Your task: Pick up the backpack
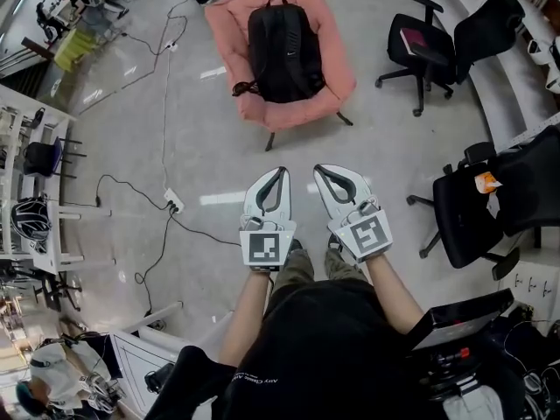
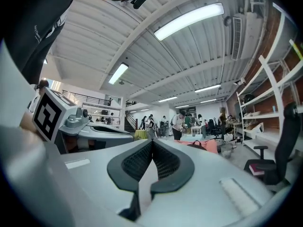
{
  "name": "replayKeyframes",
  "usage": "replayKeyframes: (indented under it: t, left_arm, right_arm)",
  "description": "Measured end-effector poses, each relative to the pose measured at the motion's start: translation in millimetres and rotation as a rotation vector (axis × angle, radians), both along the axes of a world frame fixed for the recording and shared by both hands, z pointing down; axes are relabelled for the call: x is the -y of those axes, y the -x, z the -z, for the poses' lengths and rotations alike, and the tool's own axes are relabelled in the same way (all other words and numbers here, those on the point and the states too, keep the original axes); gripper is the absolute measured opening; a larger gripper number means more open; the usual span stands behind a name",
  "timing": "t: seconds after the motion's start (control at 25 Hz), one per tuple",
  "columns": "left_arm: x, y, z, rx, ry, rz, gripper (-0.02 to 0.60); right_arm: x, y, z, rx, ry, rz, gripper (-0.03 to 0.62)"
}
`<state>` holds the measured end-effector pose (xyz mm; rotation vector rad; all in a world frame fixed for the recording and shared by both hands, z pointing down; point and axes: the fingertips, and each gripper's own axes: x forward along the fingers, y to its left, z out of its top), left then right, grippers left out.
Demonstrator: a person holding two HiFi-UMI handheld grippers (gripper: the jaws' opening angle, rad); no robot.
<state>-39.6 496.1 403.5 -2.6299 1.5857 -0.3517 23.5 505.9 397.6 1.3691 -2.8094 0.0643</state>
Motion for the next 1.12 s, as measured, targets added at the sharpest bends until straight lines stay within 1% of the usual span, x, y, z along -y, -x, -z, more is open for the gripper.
replayKeyframes:
  t: [0.12, 0.32, 0.44, 0.6, 0.68, 0.8, 0.96, 1.12]
  left_arm:
    - [13.5, -6.2, -2.9, 0.004, 0.014, -0.001, 0.002]
    - [47.9, -20.5, -11.5, 0.013, 0.010, -0.027, 0.002]
    - [72.8, -19.6, -17.9, -0.013, 0.014, -0.032, 0.002]
    - [114.2, -11.0, -12.6, -0.051, 0.001, -0.037, 0.002]
    - [137.0, -0.8, -7.1, -0.064, -0.014, -0.040, 0.002]
    - [167.4, 16.4, -2.4, -0.102, -0.023, -0.045, 0.002]
    - [200.1, 35.1, -8.6, -0.124, -0.009, -0.067, 0.002]
    - [228.3, 45.2, -19.9, -0.148, 0.009, -0.064, 0.002]
  right_arm:
    - [13.1, -13.2, -9.2, 0.002, 0.042, -0.026, 0.012]
    - [44.3, -28.3, -26.1, 0.006, 0.040, -0.024, 0.012]
    - [68.7, -27.8, -28.7, -0.009, 0.045, -0.029, 0.012]
    - [109.4, -16.6, -22.1, -0.039, 0.036, -0.019, 0.012]
    - [131.2, -4.4, -14.8, -0.058, 0.025, -0.005, 0.012]
    - [161.4, 15.5, -5.6, -0.086, 0.014, 0.009, 0.012]
    - [188.2, 36.3, -3.2, -0.122, 0.010, -0.001, 0.012]
    - [212.9, 43.8, -15.6, -0.141, 0.036, 0.003, 0.012]
